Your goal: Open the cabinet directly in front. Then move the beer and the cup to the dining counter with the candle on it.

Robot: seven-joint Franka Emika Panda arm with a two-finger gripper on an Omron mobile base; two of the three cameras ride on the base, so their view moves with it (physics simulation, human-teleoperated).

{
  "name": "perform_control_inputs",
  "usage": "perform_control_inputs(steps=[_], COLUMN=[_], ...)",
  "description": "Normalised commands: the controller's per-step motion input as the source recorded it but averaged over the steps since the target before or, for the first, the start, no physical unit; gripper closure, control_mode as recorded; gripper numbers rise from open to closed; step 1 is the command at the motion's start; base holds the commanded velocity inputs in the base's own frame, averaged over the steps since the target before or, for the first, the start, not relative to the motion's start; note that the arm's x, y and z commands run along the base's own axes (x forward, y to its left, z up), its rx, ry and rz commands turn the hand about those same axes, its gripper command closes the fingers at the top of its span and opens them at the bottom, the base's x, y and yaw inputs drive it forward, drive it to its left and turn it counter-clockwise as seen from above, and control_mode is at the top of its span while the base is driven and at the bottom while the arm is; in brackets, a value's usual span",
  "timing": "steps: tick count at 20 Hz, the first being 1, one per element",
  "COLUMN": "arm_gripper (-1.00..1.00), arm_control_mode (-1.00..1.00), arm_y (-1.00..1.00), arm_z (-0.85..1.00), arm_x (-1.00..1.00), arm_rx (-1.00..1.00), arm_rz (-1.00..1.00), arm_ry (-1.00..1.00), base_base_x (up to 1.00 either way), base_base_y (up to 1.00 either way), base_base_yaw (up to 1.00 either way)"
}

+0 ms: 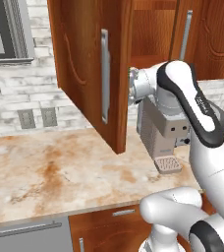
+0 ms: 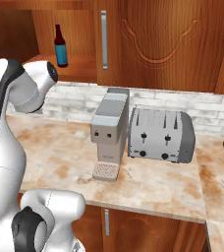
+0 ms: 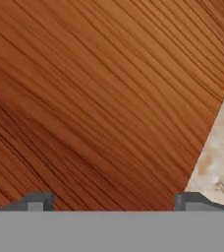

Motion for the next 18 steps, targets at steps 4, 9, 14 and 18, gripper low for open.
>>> perform_control_inputs(steps=[4,9,14,18], arm_gripper=[-1.0,-1.0,-1.0,-1.0], arm_control_mode=[-1.0,-1.0,-1.0,-1.0], arm_y=[0.58,-0.42,-1.0,-1.0], arm_z=[-0.05,0.05,0.39,0.45], arm_x=[-0.03,-0.04,-0.39,-0.66], arm_rx=[0.06,-0.01,-0.28,-0.44], arm_rz=[-0.01,0.0,0.0,-0.03], arm_ry=[-0.02,0.02,0.01,-0.05], base_base_x=[0.0,0.0,0.0,0.0], base_base_y=[0.0,0.0,0.0,0.0], base_base_yaw=[0.0,0.0,0.0,0.0])
